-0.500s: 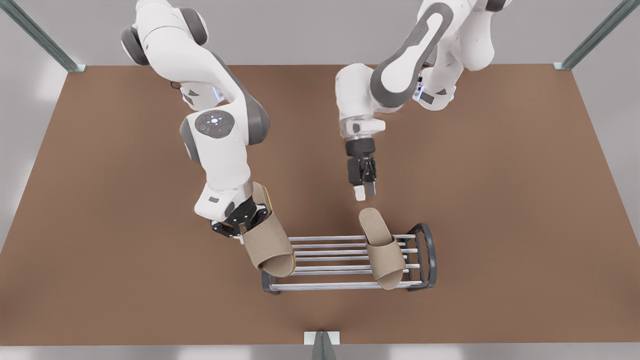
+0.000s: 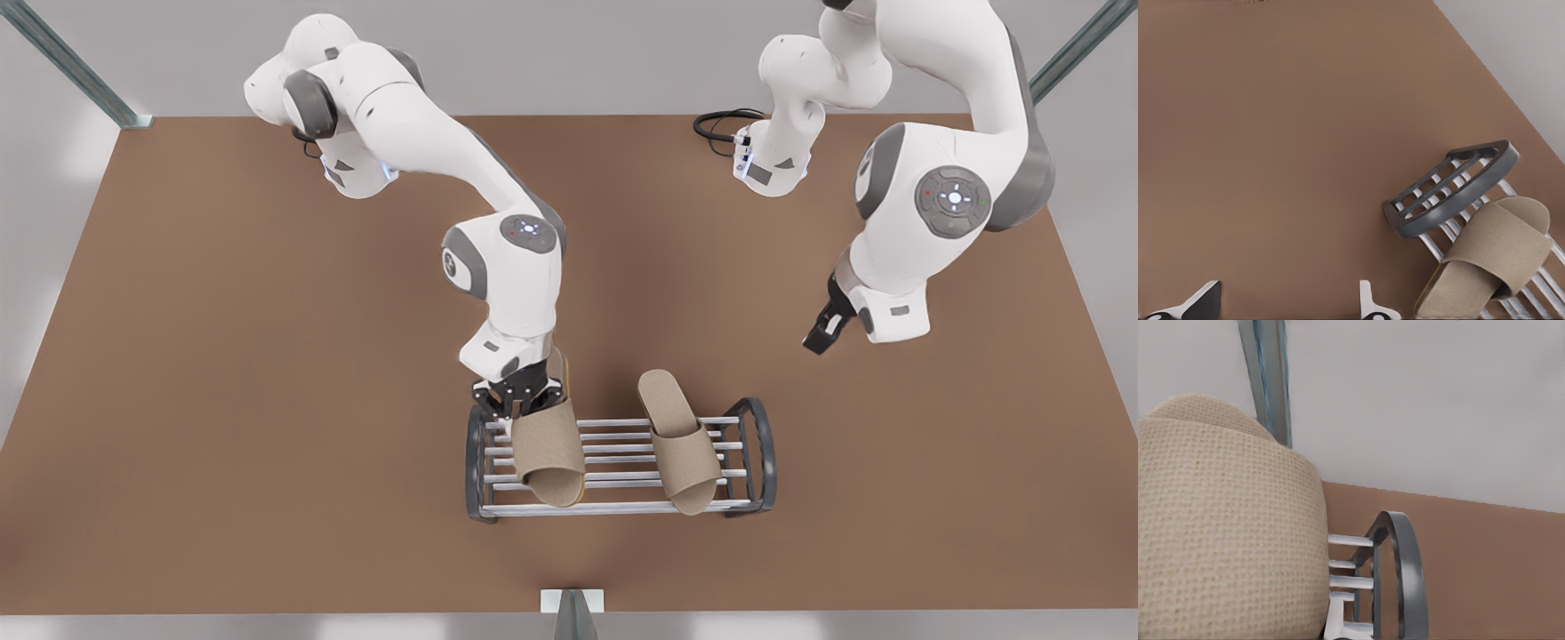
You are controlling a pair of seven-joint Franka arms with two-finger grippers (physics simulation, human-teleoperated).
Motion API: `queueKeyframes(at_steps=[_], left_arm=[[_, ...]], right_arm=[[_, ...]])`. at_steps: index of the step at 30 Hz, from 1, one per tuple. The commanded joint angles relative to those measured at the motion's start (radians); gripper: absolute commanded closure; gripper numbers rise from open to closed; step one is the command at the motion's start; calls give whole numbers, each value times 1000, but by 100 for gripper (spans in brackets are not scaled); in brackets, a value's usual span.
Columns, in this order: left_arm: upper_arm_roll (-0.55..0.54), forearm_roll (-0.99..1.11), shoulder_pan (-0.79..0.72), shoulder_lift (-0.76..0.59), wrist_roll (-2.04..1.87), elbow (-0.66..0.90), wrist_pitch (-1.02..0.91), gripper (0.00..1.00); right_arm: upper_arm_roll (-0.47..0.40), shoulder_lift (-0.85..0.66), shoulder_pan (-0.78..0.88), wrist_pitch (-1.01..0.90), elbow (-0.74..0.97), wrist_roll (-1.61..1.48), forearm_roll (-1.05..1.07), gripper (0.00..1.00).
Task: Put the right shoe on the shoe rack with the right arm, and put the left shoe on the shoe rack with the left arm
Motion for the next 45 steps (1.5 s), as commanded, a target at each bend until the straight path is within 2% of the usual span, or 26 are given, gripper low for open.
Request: queueKeyframes(at_steps=[1,3,13,16,19,20,26,28,30,32,34,36,38,39,40,41,42,45], left_arm=[[-2,-15,2,-1,1263,1,-38,0],[-2,-15,4,1,1263,1,-40,0],[-13,-15,11,4,1263,4,-51,0],[-13,-15,19,4,1263,4,-51,0],[-13,-17,19,4,1263,4,-52,0],[-13,-17,19,4,1263,4,-52,0],[-13,-15,19,4,1263,4,-52,0],[-13,-15,19,4,1263,4,-54,0],[-13,-15,24,3,1263,4,-54,0],[-13,-15,24,1,1263,4,-58,0],[-13,-15,24,1,1263,4,-58,0],[-13,-15,24,1,1263,4,-57,0],[-14,-15,25,1,1264,4,-57,0],[-14,-15,25,1,1264,4,-57,0],[-14,-15,25,1,1264,4,-57,0],[-16,-15,25,1,1264,4,-57,0],[-16,-15,25,1,1264,4,-58,0],[-16,-15,25,-1,1264,4,-58,0]], right_arm=[[-26,24,26,41,12,482,-9,79],[-66,58,61,67,13,508,-9,79],[-139,150,141,118,13,508,-17,79],[-144,184,150,135,13,508,-17,69],[-143,192,155,133,12,489,-18,51],[-144,192,159,133,12,492,-18,0],[-132,184,158,135,9,485,-14,0],[-84,146,153,124,2,466,-3,0],[-81,92,147,84,-1,395,34,0],[-81,-26,115,-48,-16,176,173,0],[-81,-184,-2,-284,-22,-96,337,0],[-83,-316,-69,-476,-39,-243,362,0],[-86,-509,-210,-530,-299,-501,374,0],[-58,-537,-322,-542,-383,-581,364,0],[154,-535,-533,-540,-398,-631,286,0],[439,-546,-775,-511,-464,-631,164,0],[522,-603,-865,-430,-591,-633,163,0],[520,-606,-865,-506,-594,-619,160,0]])
